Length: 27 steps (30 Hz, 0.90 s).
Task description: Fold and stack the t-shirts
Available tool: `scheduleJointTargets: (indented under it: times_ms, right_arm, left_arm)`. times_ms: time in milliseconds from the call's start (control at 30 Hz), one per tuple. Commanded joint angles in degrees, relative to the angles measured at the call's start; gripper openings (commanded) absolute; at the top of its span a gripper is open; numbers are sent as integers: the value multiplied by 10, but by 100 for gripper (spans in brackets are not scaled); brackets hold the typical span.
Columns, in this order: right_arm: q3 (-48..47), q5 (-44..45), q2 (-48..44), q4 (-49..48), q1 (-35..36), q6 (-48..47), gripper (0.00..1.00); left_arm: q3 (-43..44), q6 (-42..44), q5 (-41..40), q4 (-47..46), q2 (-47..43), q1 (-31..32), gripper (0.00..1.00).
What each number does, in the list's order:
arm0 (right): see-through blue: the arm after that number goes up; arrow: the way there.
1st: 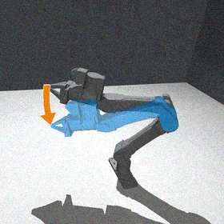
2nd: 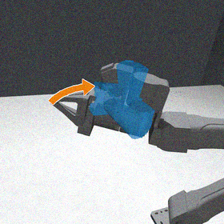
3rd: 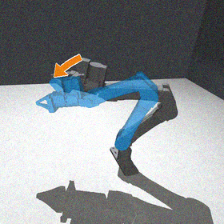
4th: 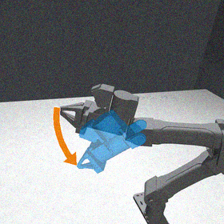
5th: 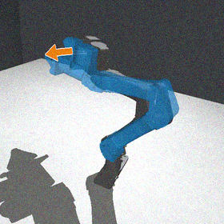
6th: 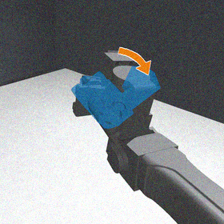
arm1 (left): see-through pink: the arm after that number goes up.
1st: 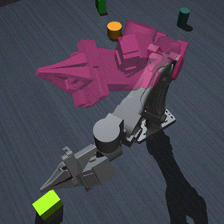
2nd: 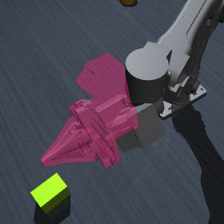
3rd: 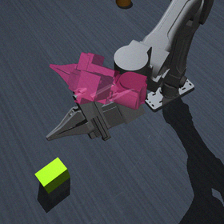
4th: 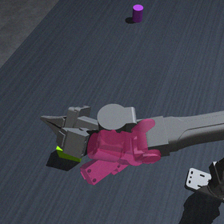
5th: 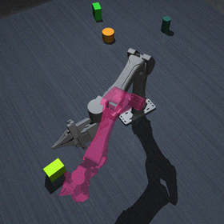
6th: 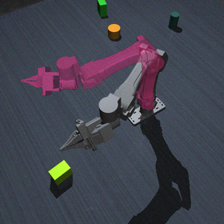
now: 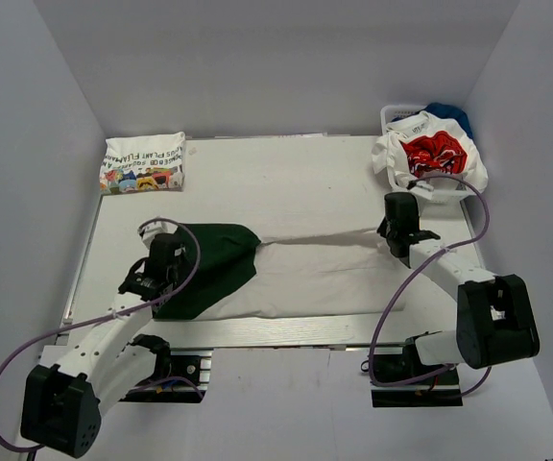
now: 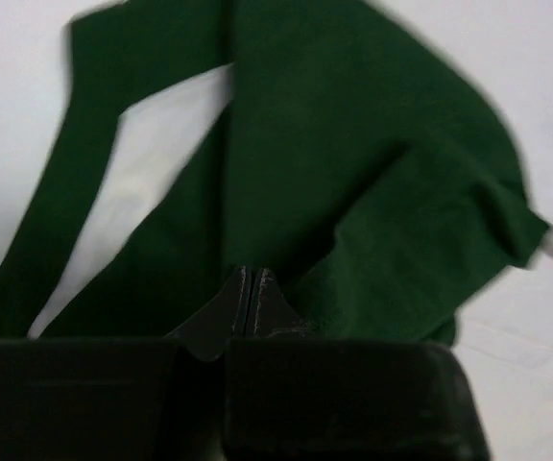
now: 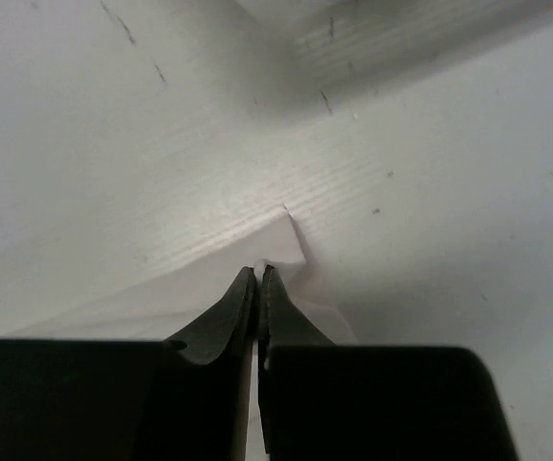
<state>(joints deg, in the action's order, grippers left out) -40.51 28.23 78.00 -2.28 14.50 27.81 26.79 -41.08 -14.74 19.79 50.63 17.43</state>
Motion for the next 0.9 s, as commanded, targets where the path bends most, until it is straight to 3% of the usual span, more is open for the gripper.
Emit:
scheduleJointTargets:
  times_ms: [0, 233, 267, 300, 333, 367, 400, 433, 467, 567, 600, 700, 733, 767, 867]
  right_arm:
    - [30, 12, -16, 44, -14, 51, 0]
    - [43, 53, 4, 117, -40, 139, 0]
    - [40, 52, 5, 121, -47, 143, 27]
    - [35, 49, 8, 128, -50, 145, 35]
    - [33, 46, 7, 135, -51, 141, 47]
    - [21, 45, 1, 141, -46, 138, 72]
    - [17, 41, -9, 140, -44, 132, 77]
    - [11, 23, -28, 130, -41, 116, 80]
    - [10, 15, -37, 120, -41, 92, 90]
    - [-2, -36, -84, 93, -30, 36, 90]
    - [-7, -81, -86, 85, -25, 25, 90]
    - [-14, -142, -79, 62, 6, -3, 90]
    - [-12, -183, -62, 49, 34, -8, 90]
    - [-11, -184, -62, 46, 34, -8, 90]
    - [-7, -194, -34, 40, 54, 0, 90]
  left_arm:
    - [-21, -101, -54, 110, -51, 0, 0]
    - [-16, -170, -70, 204, -48, 0, 0]
    - [-2, -170, -76, 216, -40, 0, 10]
    - [7, -179, -76, 243, -29, 0, 51]
    - [18, -179, -81, 256, -20, 0, 79]
    - [40, -179, -81, 264, -4, 0, 96]
    - [53, -179, -81, 272, 3, 0, 100]
    - [76, -173, -81, 272, 9, 0, 100]
    - [88, -168, -86, 278, 17, 0, 100]
    - [121, -125, -51, 233, 23, 0, 100]
    - [121, -84, -32, 176, 40, 0, 100]
    - [133, -28, 58, 103, 92, 0, 100]
    - [164, -13, 107, 59, 179, 0, 100]
    - [165, -13, 108, 59, 180, 7, 100]
    - [216, 24, 142, 44, 294, 15, 100]
